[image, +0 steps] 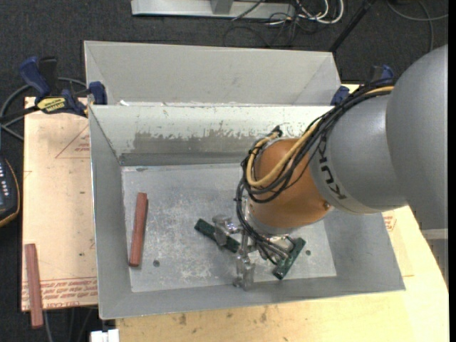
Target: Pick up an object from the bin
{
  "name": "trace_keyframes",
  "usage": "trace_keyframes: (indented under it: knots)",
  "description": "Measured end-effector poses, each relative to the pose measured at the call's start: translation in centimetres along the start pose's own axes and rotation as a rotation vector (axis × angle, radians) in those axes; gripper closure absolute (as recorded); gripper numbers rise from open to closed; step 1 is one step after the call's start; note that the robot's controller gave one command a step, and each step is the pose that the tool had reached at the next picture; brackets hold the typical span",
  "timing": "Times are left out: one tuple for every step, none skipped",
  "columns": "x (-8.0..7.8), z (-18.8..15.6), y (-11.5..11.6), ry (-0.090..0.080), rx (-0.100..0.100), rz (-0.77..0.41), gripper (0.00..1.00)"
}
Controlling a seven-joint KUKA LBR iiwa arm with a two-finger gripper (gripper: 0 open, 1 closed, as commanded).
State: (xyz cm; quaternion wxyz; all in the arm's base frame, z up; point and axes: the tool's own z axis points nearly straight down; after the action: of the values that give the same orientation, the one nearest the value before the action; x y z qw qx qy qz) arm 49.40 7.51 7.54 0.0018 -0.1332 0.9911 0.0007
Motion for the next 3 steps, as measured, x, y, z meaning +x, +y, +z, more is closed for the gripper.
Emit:
trace_keyframes:
  knots:
    - [-4.8, 0.5, 0.5, -0.001, -0.001, 0.08, 0.0]
    - [-4.8, 0.4, 0.5, -0.002, -0.001, 0.083, 1.0]
    - [-7.7, -0.9, 2.6, 0.0, -0.001, 0.292, 1.0]
